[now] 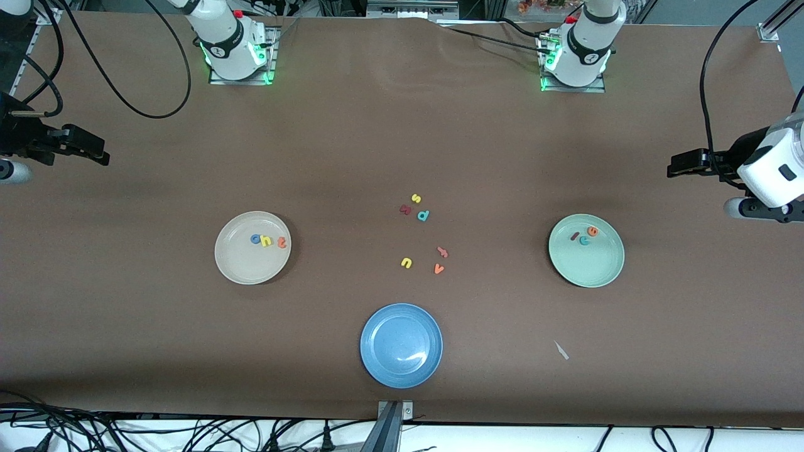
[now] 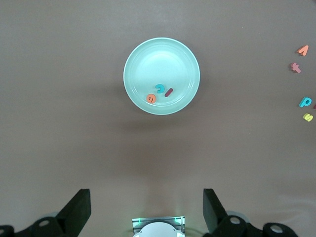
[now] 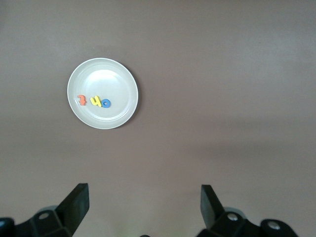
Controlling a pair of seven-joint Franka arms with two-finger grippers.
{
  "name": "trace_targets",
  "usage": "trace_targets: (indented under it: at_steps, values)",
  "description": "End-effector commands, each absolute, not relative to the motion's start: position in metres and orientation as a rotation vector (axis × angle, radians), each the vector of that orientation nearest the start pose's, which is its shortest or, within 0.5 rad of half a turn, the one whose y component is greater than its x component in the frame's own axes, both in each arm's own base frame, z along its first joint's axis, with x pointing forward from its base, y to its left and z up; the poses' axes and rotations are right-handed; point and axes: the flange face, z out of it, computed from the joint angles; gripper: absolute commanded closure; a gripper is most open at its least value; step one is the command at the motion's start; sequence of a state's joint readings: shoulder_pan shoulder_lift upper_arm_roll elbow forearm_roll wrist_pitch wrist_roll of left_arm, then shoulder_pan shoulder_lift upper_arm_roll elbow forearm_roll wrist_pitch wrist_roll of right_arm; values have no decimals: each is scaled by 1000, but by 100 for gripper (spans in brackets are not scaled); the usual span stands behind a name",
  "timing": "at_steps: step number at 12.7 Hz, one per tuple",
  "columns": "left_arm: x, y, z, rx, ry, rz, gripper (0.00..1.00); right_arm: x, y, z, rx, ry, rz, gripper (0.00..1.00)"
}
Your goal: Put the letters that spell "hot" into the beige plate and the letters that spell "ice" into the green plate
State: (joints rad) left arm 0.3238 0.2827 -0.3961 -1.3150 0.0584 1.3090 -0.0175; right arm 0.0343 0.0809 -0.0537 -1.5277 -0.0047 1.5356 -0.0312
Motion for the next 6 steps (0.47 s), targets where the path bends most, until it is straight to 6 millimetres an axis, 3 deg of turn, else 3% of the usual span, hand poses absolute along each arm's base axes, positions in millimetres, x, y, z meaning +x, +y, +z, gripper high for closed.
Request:
trace_targets:
  at_steps: [1,6]
  values:
    - [600,-3,579,-3177,103,419,0,577,-11,602,-3144,-15,104,0]
    - [600,-3,579,-3177,103,419,0,577,-11,602,-3144,-15,111,0]
